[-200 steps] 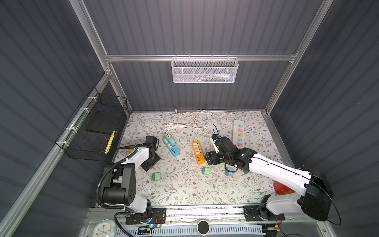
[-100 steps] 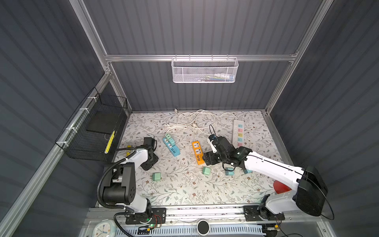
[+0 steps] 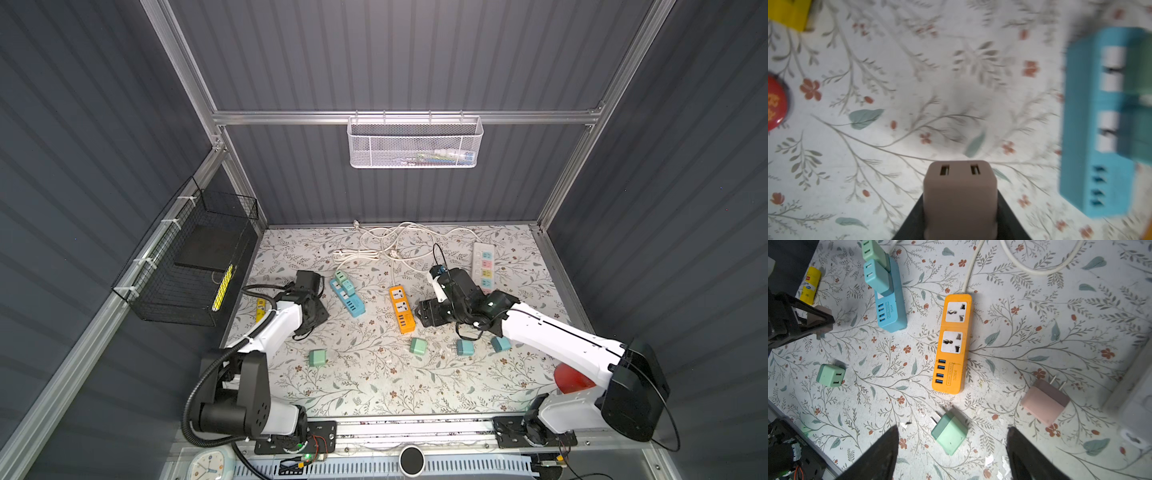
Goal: Insert the plug
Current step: 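Lower the left gripper onto the pink adapter and grasp it, then lift the pink adapter with the left gripper toward the right gripper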
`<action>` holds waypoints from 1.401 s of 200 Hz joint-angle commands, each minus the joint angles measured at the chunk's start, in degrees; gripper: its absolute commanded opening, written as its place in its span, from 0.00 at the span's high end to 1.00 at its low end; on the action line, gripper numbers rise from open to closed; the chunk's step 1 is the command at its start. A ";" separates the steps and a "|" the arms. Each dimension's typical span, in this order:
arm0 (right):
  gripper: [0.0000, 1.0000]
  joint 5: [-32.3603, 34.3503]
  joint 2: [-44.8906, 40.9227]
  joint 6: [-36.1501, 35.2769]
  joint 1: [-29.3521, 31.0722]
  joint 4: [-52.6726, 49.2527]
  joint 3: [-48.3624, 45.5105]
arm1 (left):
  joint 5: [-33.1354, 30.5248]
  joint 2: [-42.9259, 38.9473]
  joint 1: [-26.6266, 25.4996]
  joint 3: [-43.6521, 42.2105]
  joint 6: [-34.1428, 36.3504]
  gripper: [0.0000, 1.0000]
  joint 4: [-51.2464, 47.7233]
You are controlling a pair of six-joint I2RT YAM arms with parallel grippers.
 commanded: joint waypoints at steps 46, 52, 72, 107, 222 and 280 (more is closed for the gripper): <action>0.20 -3.10 -5.57 6.67 -8.43 -0.70 -3.18 | 2.58 -0.44 -25.70 0.54 4.84 0.81 -1.27; 0.20 -3.20 -5.86 7.01 -8.47 -0.27 -3.61 | 2.54 0.14 -26.68 -0.06 4.93 0.80 -1.58; 0.20 -4.55 -5.31 7.05 -8.56 0.52 -3.93 | 5.59 2.23 -28.94 -1.50 6.31 0.78 -0.56; 0.20 -6.16 -0.62 6.26 -8.53 -2.62 -0.55 | 9.05 3.76 -31.96 -5.42 8.26 0.66 2.79; 0.17 -9.72 2.57 6.58 -8.72 -2.45 4.86 | 7.59 5.72 -32.05 -3.50 9.83 0.40 -8.31; 0.18 -10.93 3.55 7.50 -8.45 -1.49 5.07 | 11.87 10.03 -31.92 -2.23 15.52 0.41 -7.59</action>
